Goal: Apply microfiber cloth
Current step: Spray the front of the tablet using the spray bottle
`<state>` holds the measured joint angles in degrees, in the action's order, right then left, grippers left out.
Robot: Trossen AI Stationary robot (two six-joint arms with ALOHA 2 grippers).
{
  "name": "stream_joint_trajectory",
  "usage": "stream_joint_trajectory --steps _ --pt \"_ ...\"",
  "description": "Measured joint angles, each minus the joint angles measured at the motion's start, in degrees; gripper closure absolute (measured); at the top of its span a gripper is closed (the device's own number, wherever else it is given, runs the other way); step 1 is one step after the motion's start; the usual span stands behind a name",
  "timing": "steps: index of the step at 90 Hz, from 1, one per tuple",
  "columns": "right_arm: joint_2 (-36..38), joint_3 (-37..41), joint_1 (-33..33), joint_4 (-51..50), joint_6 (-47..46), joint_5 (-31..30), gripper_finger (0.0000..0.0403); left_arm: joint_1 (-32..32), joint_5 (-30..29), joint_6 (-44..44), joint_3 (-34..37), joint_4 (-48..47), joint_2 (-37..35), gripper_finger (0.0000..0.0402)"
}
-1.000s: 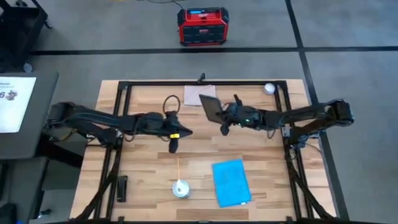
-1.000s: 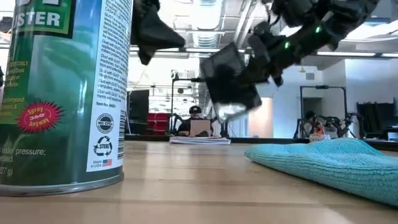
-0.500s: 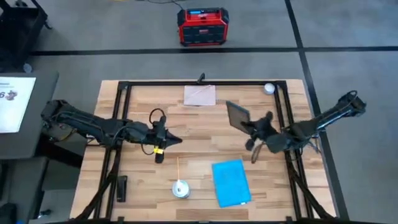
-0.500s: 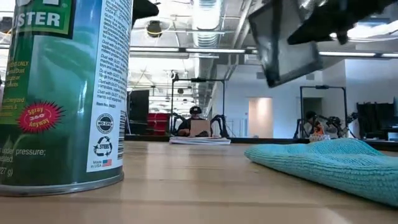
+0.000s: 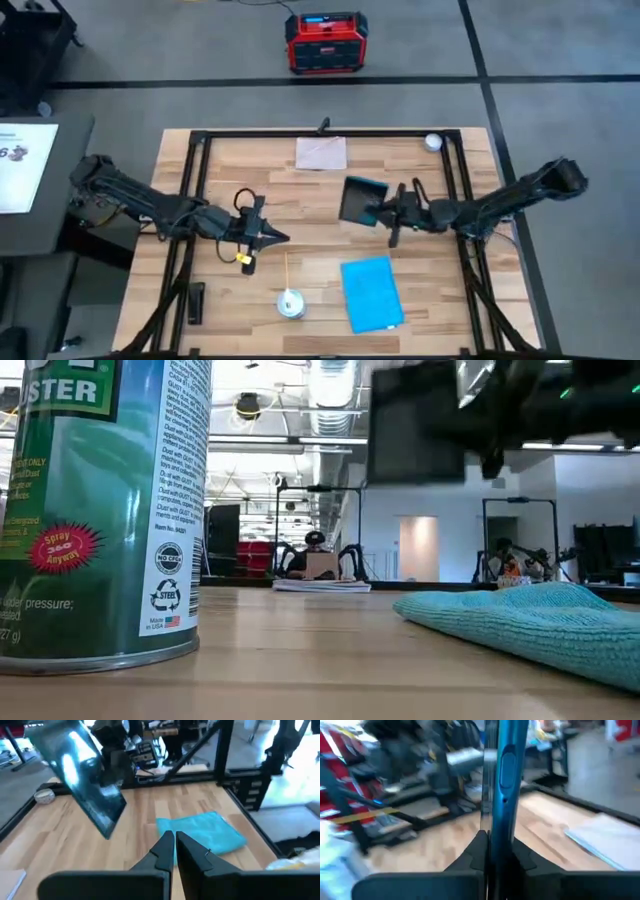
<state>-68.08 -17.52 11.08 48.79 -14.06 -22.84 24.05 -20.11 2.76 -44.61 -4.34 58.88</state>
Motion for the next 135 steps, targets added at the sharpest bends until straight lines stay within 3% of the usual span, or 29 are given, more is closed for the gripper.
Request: stream_joint_trajectory --steps 23,49,65,78,98,135 --pt "-12.0 -9.2 -4.5 0.5 3.0 6.9 0.0391 8.9 -10.2 5.8 -13.2 -18.4 4.9 0.0402" --pt "-28.3 -21.0 -12.7 8.7 6.9 26.3 0.0391 12.7 -11.1 12.6 -23.2 -30.2 14.4 0.0402" --pt "-34.8 -27.4 -15.7 8.7 7.0 32.2 0.0391 13.3 -9.6 14.9 -26.5 -35.0 18.5 0.0402" --pt "-37.1 -30.9 -17.2 8.4 7.0 35.4 0.0391 13.6 -5.9 15.1 -29.6 -36.0 20.0 0.0402" --pt "-37.3 -33.7 -19.7 3.7 8.7 36.7 0.0391 14.7 -4.9 14.4 -34.6 -38.7 21.8 0.0402" --pt "-37.3 -34.6 -21.0 1.7 9.1 38.1 0.0391 12.2 2.0 11.3 -34.8 -37.6 23.6 0.0402"
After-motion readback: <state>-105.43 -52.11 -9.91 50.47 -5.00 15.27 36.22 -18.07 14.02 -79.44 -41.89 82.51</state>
